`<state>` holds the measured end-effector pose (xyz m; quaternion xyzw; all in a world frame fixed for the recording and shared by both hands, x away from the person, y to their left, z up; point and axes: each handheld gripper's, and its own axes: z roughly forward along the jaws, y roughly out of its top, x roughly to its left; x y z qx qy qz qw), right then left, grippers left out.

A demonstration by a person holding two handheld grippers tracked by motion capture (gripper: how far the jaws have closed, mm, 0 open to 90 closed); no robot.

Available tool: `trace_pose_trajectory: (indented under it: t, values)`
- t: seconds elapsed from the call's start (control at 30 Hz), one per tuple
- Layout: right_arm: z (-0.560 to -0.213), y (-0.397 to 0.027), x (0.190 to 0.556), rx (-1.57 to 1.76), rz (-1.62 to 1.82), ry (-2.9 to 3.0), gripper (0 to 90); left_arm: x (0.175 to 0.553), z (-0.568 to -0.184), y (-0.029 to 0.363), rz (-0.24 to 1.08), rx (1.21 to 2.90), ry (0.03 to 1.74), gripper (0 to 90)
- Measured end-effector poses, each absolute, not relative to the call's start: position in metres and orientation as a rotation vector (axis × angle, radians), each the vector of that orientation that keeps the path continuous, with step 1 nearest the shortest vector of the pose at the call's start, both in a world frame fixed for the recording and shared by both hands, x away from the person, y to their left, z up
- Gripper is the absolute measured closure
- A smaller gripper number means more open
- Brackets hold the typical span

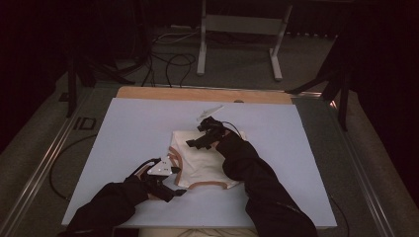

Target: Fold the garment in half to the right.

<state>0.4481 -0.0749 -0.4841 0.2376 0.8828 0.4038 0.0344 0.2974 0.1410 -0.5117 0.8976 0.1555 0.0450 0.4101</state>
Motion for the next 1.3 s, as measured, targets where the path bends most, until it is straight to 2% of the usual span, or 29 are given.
trace_pose_trajectory:
  t: [0.53, 0.83, 1.1, 1.3]
  values:
    - [-0.488, -0.039, 0.462, 0.691, 1.207, 2.767, 14.3, 0.303, -0.52, 0.129, 0.189, 2.358, 0.318, 35.4]
    - [-0.491, -0.027, 0.469, 0.712, 1.178, 2.791, 14.3, 0.306, -0.521, 0.125, 0.186, 2.352, 0.308, 56.7]
    - [-0.494, -0.019, 0.478, 0.732, 1.144, 2.798, 14.6, 0.308, -0.52, 0.124, 0.221, 2.353, 0.349, 81.3]
    - [-0.491, -0.009, 0.485, 0.721, 1.103, 2.81, 16.7, 0.311, -0.521, 0.124, 0.205, 2.35, 0.363, 85.8]
